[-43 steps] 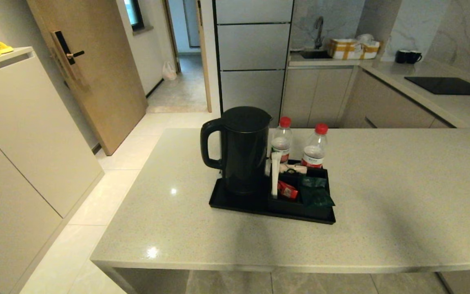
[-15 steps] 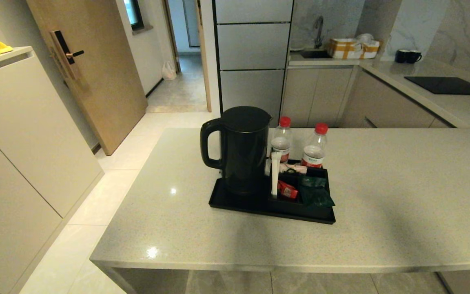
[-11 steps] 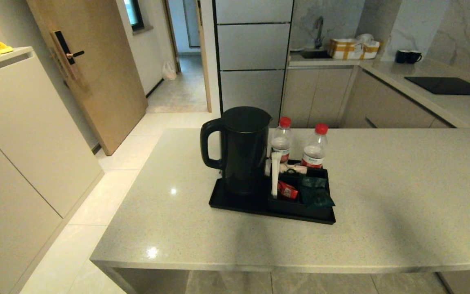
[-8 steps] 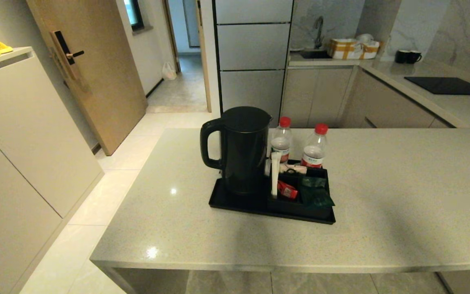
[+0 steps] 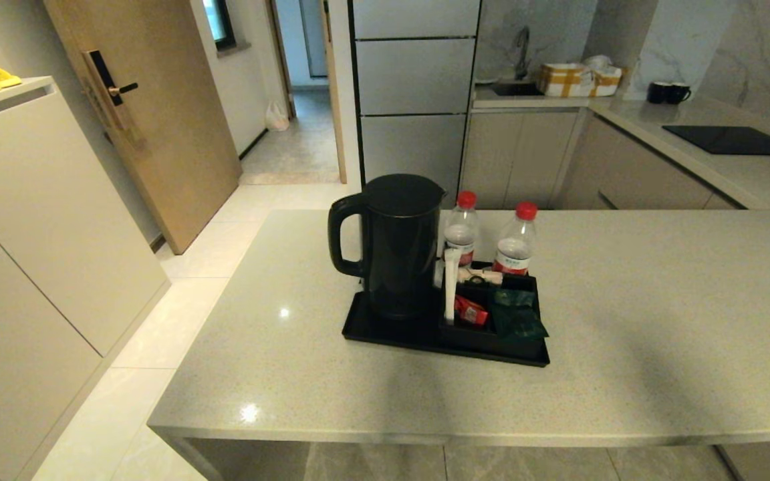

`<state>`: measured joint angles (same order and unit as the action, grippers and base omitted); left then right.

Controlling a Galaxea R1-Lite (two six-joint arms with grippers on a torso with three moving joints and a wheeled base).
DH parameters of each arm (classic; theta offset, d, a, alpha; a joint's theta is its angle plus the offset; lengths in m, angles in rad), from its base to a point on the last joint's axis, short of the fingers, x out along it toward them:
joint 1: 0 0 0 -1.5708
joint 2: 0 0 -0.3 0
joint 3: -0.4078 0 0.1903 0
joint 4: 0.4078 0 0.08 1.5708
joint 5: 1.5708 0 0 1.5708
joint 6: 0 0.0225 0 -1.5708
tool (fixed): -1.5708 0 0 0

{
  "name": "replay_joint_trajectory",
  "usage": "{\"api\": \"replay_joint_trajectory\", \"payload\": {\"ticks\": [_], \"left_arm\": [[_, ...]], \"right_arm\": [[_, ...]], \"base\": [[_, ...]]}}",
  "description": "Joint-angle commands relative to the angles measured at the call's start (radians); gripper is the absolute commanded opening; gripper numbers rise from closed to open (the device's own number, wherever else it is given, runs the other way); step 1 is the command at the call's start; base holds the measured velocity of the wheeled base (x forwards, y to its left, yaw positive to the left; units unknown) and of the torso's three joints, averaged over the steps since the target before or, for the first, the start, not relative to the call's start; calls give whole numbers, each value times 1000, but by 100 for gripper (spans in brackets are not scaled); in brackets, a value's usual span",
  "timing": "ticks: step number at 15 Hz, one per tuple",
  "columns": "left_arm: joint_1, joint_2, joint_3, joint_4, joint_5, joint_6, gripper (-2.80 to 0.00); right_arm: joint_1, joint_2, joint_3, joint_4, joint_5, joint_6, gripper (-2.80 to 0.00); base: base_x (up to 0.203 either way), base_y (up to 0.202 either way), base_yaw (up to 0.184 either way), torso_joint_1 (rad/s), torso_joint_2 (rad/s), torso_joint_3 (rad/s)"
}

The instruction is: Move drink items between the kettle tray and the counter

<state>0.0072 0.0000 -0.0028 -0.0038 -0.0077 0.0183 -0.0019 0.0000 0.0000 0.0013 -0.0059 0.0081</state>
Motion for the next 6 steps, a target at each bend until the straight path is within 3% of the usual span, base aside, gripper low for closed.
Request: {"api": "replay_joint_trajectory", "payload": {"ticks": [1, 6], "left_arm": [[0, 2, 0, -1, 0, 0, -280], [0, 2, 0, -2, 0, 0, -280]], "right_arm": [[0, -2, 0, 0, -1, 0, -280], [0, -2, 0, 0, 0, 3, -280]], "base": [[0, 0, 0, 0, 0, 0], [0, 0, 0, 0, 0, 0]]}}
